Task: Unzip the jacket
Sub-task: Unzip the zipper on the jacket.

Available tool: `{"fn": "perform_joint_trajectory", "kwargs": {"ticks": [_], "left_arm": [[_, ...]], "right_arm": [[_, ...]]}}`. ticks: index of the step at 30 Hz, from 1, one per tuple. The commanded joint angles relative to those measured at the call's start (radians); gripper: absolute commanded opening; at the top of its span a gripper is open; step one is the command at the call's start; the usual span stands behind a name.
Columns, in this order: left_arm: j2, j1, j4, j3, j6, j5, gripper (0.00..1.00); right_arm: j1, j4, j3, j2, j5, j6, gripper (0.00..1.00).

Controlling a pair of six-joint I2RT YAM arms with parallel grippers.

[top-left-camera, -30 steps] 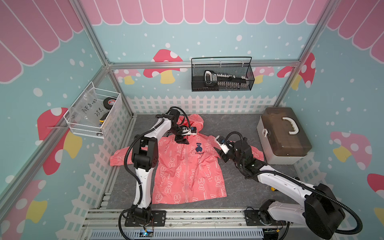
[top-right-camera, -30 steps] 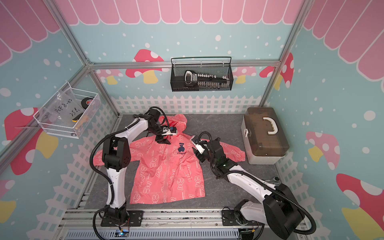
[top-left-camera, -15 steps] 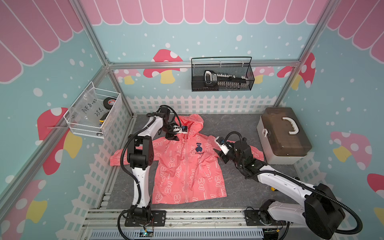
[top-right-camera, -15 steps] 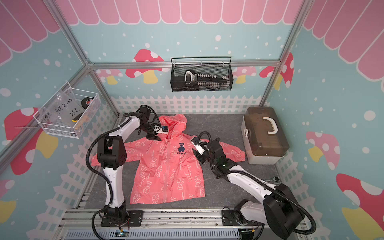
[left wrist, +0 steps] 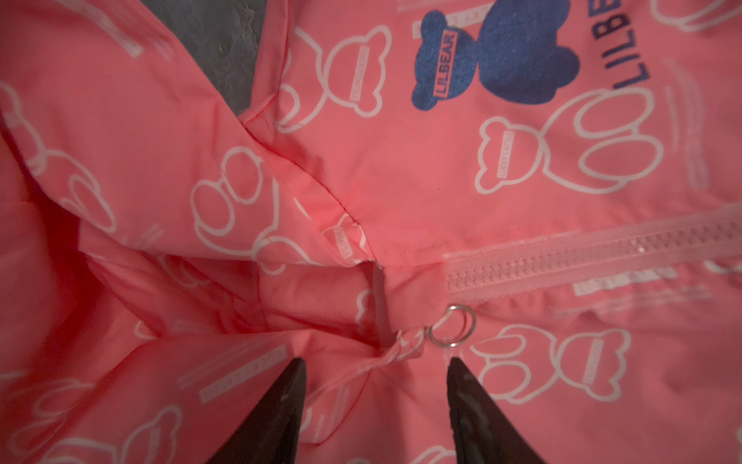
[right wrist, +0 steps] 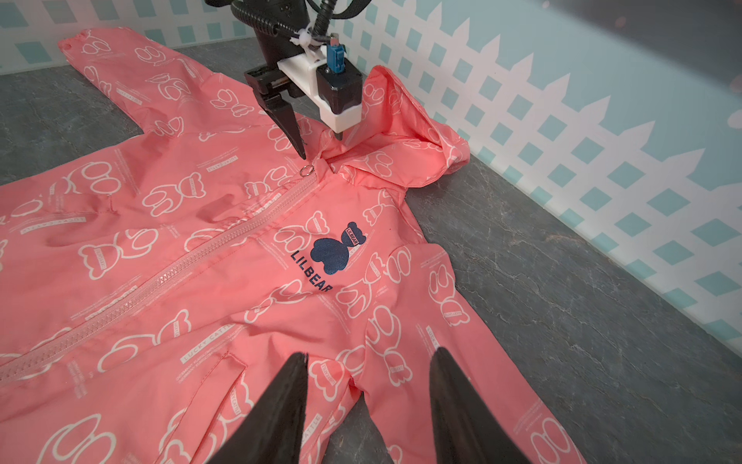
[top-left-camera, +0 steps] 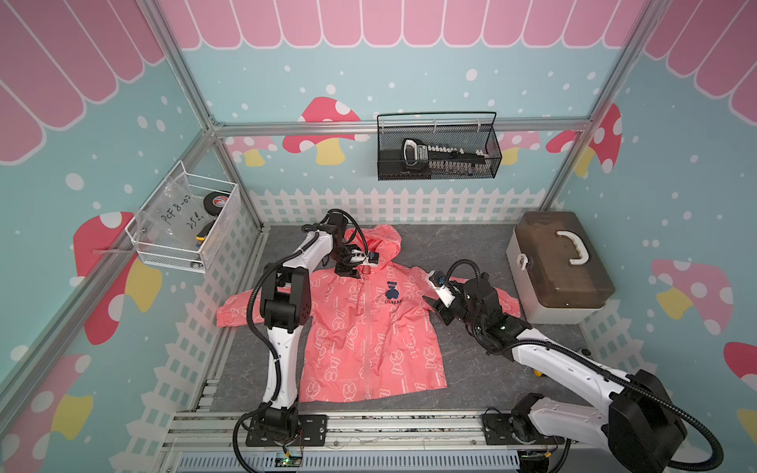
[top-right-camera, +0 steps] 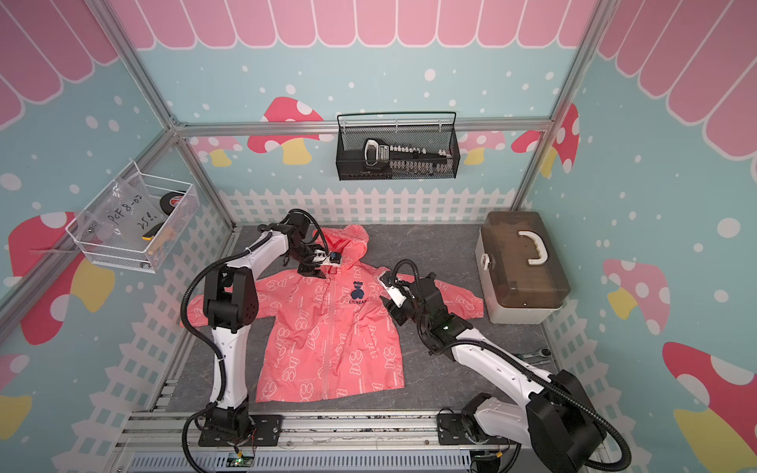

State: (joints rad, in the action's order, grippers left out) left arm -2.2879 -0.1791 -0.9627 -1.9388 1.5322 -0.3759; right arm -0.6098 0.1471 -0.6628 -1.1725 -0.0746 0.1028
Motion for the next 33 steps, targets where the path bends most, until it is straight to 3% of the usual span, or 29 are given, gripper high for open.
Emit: {"fn": "perform_joint_trajectory", "kwargs": {"ticks": [1,10,11,15,26,30,33], "left_arm": [[-0.051,-0.007,0.015,-0.035,0.005,0.054,0.56],[-0.044,-0.022,0.007,-0.015,0.017,-0.002,0.55],[-0.045,-0.023,0.007,-0.017,0.010,-0.005,0.53],[-0.048,-0.025,0.009,-0.015,0.008,0.024,0.28],[0.000,-0.023,0.046,0.089,-0.003,0.047,0.27],[0.030,-0.026,0.109,0.138,-0.026,0.051,0.04],[0.068,-0.026,0.156,0.183,-0.070,0.037,0.00]], "right_arm": [[-0.005,-0.029,0.003,0.019,-0.021,-0.003,0.49],[-0.006,-0.033,0.006,0.015,-0.033,-0.029,0.49],[-0.006,-0.034,0.006,0.015,-0.036,-0.032,0.49],[-0.007,-0.040,0.006,0.023,-0.042,-0.036,0.48],[-0.005,-0.055,0.015,0.049,-0.040,-0.047,0.48],[-0.007,-0.055,0.015,0.063,-0.030,-0.056,0.48],[-0.006,-0.055,0.010,0.067,-0.019,-0.074,0.47]]}}
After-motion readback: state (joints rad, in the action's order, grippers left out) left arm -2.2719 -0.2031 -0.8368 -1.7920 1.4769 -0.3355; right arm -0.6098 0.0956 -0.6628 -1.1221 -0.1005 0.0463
